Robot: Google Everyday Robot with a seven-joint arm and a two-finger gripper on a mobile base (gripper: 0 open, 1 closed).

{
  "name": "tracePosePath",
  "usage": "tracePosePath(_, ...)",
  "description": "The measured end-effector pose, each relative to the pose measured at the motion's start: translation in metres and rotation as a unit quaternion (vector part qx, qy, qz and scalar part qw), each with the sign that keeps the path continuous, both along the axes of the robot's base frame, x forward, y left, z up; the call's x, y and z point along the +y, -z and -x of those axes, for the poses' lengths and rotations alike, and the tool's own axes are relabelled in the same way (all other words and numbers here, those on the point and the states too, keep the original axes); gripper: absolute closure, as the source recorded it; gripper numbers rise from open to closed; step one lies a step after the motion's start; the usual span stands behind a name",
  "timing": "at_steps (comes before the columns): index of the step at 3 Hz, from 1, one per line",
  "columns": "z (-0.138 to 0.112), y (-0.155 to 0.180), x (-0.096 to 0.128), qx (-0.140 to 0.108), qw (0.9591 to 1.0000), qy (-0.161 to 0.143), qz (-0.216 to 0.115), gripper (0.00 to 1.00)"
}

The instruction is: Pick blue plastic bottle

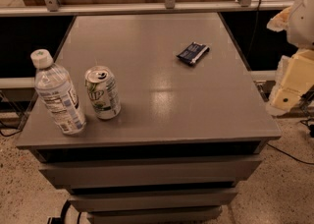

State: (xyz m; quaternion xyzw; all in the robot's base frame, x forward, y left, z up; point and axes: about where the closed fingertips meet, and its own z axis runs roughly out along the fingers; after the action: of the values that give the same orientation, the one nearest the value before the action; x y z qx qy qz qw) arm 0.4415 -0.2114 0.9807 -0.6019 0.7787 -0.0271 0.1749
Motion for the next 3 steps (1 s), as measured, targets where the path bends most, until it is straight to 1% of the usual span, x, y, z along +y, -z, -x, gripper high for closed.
tracePosePath(1, -0.008, -0.008, 0.022, -0.019, 0.9989, -0.006, -0.042, 0.00)
tracePosePath(2, -0.017, -0.020, 0.060, -0.037, 0.9934, -0.032, -0.104, 0.00)
tracePosePath(3, -0.021, -0.032, 0.110, -0.041, 0.9825, -0.074, -0.166, 0.00)
